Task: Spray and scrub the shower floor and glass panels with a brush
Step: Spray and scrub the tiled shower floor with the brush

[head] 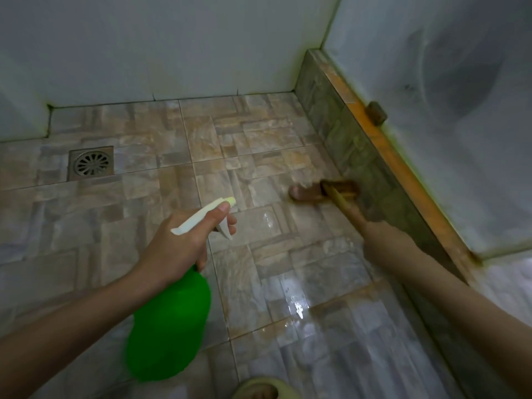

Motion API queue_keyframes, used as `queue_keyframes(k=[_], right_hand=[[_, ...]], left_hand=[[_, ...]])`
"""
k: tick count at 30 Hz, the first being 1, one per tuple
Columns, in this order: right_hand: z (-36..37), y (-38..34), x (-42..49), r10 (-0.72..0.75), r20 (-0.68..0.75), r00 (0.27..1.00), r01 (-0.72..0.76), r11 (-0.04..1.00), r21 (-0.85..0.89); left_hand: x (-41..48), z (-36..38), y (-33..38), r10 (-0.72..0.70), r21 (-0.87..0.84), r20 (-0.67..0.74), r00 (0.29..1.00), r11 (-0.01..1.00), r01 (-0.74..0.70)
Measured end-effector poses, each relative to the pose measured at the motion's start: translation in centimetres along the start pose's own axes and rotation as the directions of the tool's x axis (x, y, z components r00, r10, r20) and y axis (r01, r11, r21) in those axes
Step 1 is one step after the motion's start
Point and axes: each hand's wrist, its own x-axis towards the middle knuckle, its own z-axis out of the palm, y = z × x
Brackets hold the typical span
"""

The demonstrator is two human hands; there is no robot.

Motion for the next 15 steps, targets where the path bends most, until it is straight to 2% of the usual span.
queue_keyframes(k=[3,6,8,12,15], right_hand=[[-0.4,0.4,2.9,0.029,-0.062,0.998,-0.028,0.999,0.029],[-0.4,1.8,-2.2,-0.011,0.046,0.999,0.009,0.998,0.056],[0.3,1.4,-6.1,0.023,0.125,0.992,-0.03,0.998,0.051],[1.1,0.9,-2.2,0.035,-0.016,0.999,-0.034,0.999,0.034],[0.4,1.7,-2.4,0.021,0.005,1.0,-0.021,1.0,0.01]], left_hand=[[-0.8,0.9,-0.1,-0.011,0.038,0.046,0.999,0.999,0.009],[-1.1,1.7,-0.2,-0.012,0.044,0.076,0.997,0.999,0.008],[-1.1,1.7,-0.2,-0.009,0.029,0.079,0.997,1.0,0.007],[-1.1,2.2,-0.2,-0.007,0.035,0.117,0.993,0.999,0.003],[-1.6,2.9,-0.4,-0.003,0.071,0.149,0.989,0.997,-0.007]])
